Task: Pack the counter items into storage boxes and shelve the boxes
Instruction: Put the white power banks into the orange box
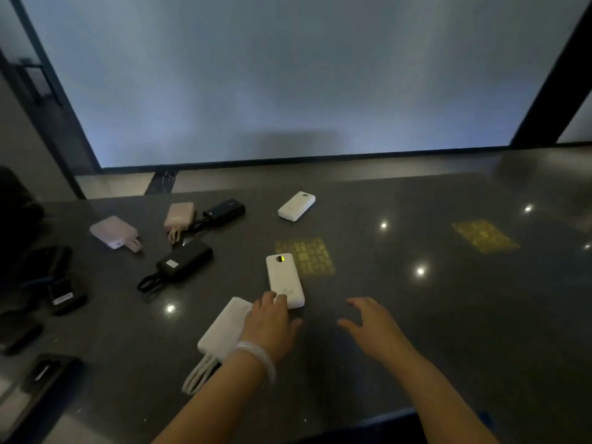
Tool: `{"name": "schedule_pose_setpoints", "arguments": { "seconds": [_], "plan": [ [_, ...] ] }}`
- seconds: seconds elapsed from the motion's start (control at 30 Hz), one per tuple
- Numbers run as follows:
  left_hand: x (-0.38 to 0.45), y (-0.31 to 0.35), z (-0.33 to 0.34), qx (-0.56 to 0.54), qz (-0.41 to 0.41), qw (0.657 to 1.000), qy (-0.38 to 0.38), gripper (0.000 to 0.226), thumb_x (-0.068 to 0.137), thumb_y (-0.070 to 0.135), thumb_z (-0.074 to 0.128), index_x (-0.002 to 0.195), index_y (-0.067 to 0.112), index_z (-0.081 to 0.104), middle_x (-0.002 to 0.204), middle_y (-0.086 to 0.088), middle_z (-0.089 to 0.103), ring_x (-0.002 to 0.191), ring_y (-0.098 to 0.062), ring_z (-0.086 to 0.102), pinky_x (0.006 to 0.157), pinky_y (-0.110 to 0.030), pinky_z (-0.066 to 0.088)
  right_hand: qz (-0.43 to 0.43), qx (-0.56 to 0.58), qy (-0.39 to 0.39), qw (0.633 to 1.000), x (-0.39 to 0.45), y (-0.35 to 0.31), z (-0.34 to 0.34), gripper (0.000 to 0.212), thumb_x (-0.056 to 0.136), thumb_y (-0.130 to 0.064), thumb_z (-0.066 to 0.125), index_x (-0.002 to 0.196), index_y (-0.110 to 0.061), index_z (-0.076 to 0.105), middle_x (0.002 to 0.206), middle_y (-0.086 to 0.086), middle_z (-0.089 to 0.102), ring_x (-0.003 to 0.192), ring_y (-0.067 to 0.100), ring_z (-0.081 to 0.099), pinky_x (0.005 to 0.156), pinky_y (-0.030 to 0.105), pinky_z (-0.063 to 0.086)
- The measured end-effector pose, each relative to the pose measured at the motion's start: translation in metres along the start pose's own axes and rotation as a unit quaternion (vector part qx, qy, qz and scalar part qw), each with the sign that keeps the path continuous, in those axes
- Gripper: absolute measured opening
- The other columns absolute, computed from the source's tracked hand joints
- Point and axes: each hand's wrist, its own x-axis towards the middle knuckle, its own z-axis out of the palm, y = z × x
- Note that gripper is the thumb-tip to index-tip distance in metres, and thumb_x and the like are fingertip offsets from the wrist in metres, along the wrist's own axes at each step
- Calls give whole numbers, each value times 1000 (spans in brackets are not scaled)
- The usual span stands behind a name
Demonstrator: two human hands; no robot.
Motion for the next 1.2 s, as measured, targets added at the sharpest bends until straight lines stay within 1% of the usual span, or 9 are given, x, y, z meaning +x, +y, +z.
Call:
{"name": "schedule_pose_setpoints", "arguments": {
  "seconds": [0.23,0.33,0.43,0.53,0.63,0.87,0.97,1.1,1.2],
  "plan": [
    [74,16,12,9,-121,993,7,81,90,62,47,150,17,16,146,-10,29,128,-28,39,103,-41,42,-2,-4,-38,999,79,13,-9,58,89,-42,62,138,-17,46,139,3,47,129,20,42,105,30,35],
    [101,20,21,6,-172,985,-1,93,85,69,46,152,24,1,146,-12,27,129,-29,37,103,-43,41,-7,-12,-46,999,114,21,-19,57,89,-42,62,138,-16,45,139,4,46,129,20,42,105,30,35],
    [121,18,31,19,-202,979,-20,100,80,74,47,151,28,-6,146,-15,23,131,-31,32,103,-45,40,-16,-10,-54,998,149,22,-26,57,90,-40,62,138,-16,45,139,3,46,130,20,42,106,31,35],
    [140,13,35,-15,-220,975,-16,98,82,63,55,149,31,-9,148,-13,18,132,-30,30,102,-45,42,-32,-16,-74,997,182,16,-27,56,90,-39,61,139,-17,44,140,3,45,129,19,42,106,31,36],
    [159,6,37,-22,-218,976,-18,91,85,55,55,149,36,-8,146,-12,16,129,-29,31,100,-43,43,-41,-8,-100,994,215,7,-24,57,90,-38,61,141,-20,42,142,0,43,130,17,41,106,32,37],
    [204,-21,36,21,-231,972,43,84,88,63,43,145,42,-15,143,-11,21,126,-28,32,104,-42,37,-62,24,-102,992,289,-7,-9,56,89,-35,64,139,-23,42,142,-2,42,130,15,40,108,36,38],
    [208,-28,39,24,-237,969,62,82,86,65,39,143,46,-18,140,-9,24,125,-26,32,105,-41,34,-80,0,-83,993,330,-17,-3,62,88,-38,64,142,-22,38,146,0,36,135,19,34,111,38,33],
    [209,-29,40,13,-244,968,57,84,86,66,41,141,50,-20,142,-6,20,128,-25,29,108,-43,31,-144,-64,-17,987,391,-43,8,72,86,-49,62,146,-23,31,155,4,24,141,27,20,115,42,20],
    [209,-29,39,20,-241,968,61,83,86,64,40,140,50,-21,142,-5,20,127,-24,28,108,-43,31,-211,-148,-30,966,428,-65,20,78,83,-65,52,149,-31,25,159,2,17,146,27,5,118,50,6]
  ]
}}
